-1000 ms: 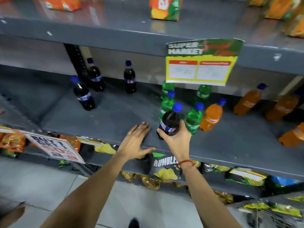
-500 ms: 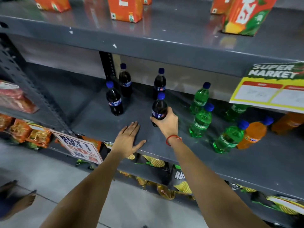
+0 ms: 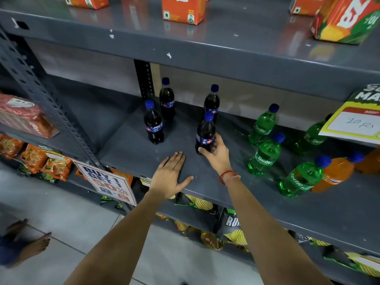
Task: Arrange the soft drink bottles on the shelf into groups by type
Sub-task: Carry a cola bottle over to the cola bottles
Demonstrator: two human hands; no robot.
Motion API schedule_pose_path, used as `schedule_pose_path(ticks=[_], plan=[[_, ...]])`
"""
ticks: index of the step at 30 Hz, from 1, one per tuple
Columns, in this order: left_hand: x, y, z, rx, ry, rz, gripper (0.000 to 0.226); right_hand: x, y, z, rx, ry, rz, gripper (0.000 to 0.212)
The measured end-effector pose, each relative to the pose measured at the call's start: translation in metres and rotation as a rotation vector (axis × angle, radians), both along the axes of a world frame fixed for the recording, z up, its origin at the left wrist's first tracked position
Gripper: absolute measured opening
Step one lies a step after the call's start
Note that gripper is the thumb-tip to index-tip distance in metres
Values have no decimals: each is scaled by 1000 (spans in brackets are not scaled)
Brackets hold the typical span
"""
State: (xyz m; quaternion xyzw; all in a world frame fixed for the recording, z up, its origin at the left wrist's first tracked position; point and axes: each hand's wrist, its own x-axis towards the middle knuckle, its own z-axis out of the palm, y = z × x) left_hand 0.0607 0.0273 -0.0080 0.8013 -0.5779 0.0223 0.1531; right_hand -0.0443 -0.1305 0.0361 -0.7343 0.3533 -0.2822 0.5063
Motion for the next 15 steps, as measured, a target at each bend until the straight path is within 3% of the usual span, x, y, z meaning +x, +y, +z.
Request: schedule_pose_path(ticks=[4,7,15], plan=[[0,0,0,-12,-9,6,80,9,2,-6,-89,23,-81,67],[0,0,-1,-9,-12,4,81,7,5,-7,-53,35,-1,75],[0,0,0,-5,-6,3,83,8,7,-18,-80,41,-57,54]])
